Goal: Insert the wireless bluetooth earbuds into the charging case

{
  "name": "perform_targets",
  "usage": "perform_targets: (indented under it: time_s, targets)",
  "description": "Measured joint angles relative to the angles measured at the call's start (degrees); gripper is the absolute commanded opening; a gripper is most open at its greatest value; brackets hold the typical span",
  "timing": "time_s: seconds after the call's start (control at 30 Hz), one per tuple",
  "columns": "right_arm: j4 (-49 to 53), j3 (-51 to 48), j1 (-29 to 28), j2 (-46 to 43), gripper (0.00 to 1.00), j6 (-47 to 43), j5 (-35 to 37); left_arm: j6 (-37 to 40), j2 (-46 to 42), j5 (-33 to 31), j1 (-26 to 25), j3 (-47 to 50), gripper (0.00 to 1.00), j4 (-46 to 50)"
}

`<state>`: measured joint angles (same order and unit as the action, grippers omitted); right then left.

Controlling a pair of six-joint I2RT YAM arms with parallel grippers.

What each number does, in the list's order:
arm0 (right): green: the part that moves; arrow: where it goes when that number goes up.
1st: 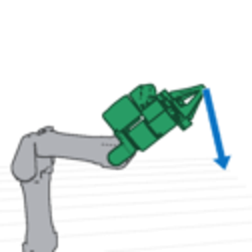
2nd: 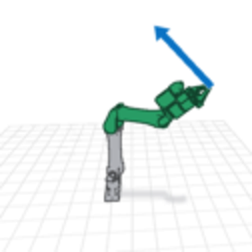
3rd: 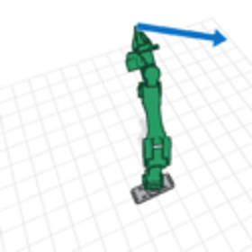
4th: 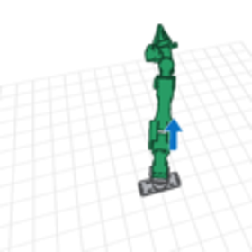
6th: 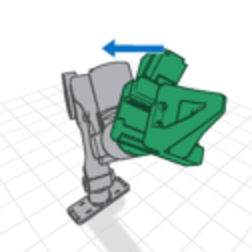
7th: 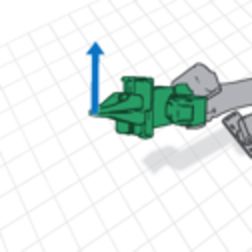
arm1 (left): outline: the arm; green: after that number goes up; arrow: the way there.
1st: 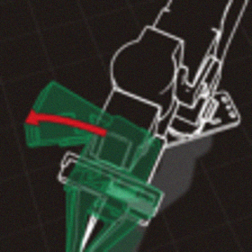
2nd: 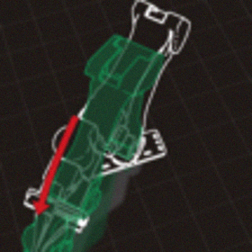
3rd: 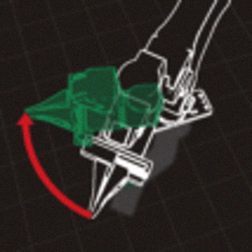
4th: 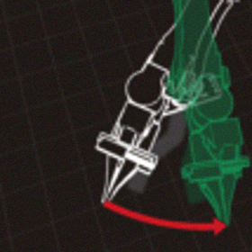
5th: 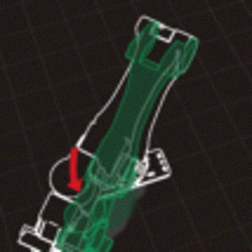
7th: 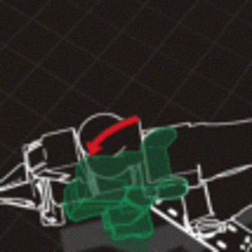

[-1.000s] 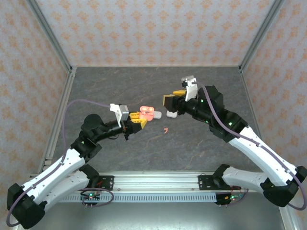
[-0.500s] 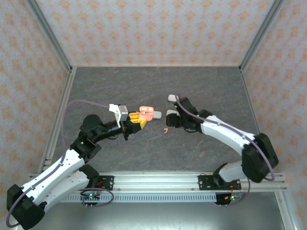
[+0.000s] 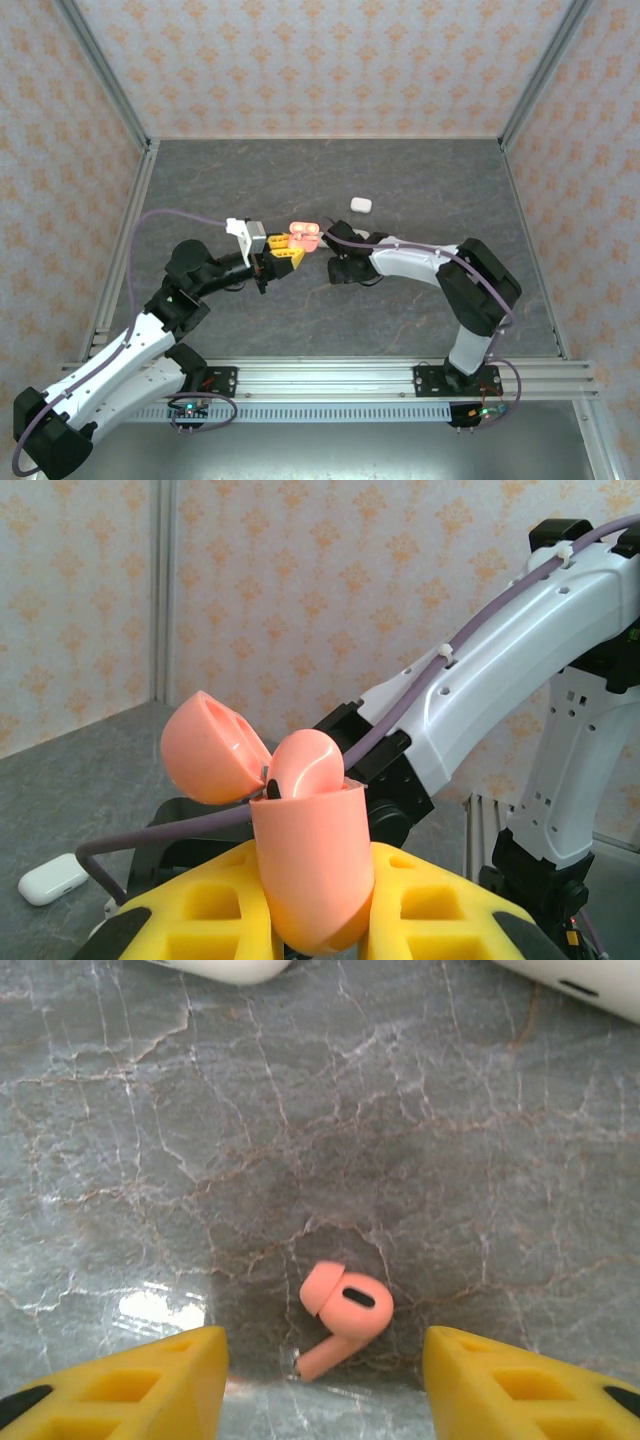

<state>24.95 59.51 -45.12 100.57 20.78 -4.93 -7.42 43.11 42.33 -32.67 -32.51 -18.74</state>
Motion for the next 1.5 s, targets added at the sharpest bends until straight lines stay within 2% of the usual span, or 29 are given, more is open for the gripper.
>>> perform_targets:
  time_s: [0.3, 0.43, 0.6, 0.77, 1.1, 1.3, 1.5]
  targets:
    - [2.8, 0.2, 0.0, 0.4, 0.39, -0.7, 2.9, 0.0, 0.0, -0.5, 0.0, 0.0, 0.00, 0.4]
    - [4.2, 0.2, 0.0, 0.4, 0.37, -1.2, 3.9, 0.0, 0.0, -0.8, 0.0, 0.0, 0.00, 0.5]
    - [5.2, 0.1, 0.0, -0.1, 0.38, -1.5, 4.2, 0.0, 0.0, -0.9, 0.0, 0.0, 0.00, 0.5]
    - [4.7, 0.1, 0.2, -2.6, 0.50, -2.7, 2.9, 0.0, 0.0, -0.9, 0.0, 0.0, 0.00, 0.5]
    - [4.9, 4.6, 2.6, 1.0, 0.50, -4.5, 1.2, 0.0, -0.6, -0.9, 0.0, 0.0, 0.00, 1.2]
    - [5.0, 7.1, 2.8, 4.5, 0.46, -5.8, 0.5, 0.0, -1.0, -0.9, 0.0, 0.0, 0.00, 1.5]
    - [5.0, 7.3, 3.0, 6.0, 0.35, -6.5, -0.2, 0.1, -1.0, -0.9, 0.0, 0.0, 0.00, 1.8]
